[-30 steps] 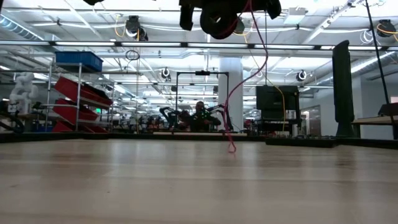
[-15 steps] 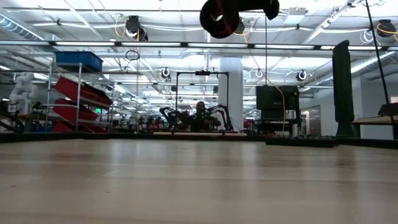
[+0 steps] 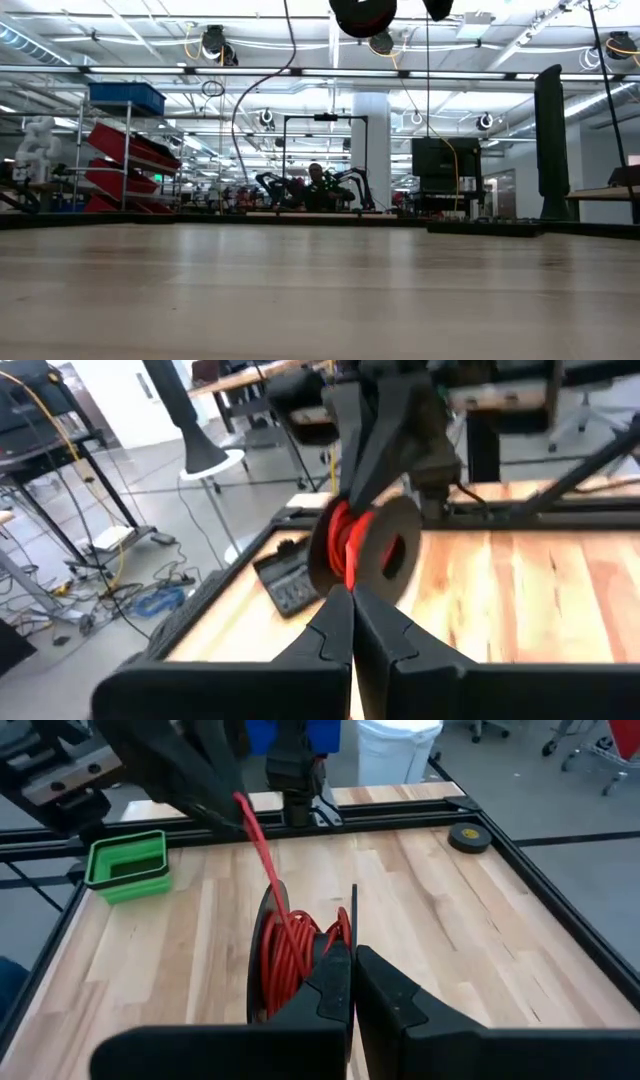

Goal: Coil cords
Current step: Coil the red wire into the spool

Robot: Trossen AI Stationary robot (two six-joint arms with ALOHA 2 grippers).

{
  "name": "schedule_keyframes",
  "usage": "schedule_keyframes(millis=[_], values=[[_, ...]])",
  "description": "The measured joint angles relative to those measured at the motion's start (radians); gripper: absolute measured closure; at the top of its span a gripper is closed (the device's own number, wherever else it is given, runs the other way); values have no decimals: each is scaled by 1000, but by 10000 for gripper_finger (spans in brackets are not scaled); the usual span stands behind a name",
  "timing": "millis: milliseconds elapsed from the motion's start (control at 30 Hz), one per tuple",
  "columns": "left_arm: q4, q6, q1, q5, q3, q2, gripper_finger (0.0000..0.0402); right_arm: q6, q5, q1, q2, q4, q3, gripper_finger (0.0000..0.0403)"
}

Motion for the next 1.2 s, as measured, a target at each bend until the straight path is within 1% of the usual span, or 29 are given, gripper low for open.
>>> schedule_keyframes(millis=[167,333,433,600,700,767,867,933,1200], values=[[-78,-67,-32,2,0,18,402,-7,-2,15,0,5,0,403],[-139,-128,-58,2,-1,26,402,-8,-28,17,-5,16,-1,403],[-177,-178,-68,4,-1,28,402,-12,-30,20,-9,46,-1,403],[-174,-223,-77,8,-19,28,398,-41,-101,22,-9,111,-1,403],[-171,-247,-76,18,-29,28,390,-53,-104,22,-9,137,-1,403],[-172,-251,-76,61,-34,28,386,-57,-104,21,-9,136,-1,403],[-172,-215,-76,173,-35,28,383,-69,-107,16,-9,150,-1,403],[-169,-204,-75,229,-35,27,383,-73,-108,10,-9,161,-1,402],[-172,-185,-87,332,-35,27,381,-98,-107,8,-9,180,-2,402]])
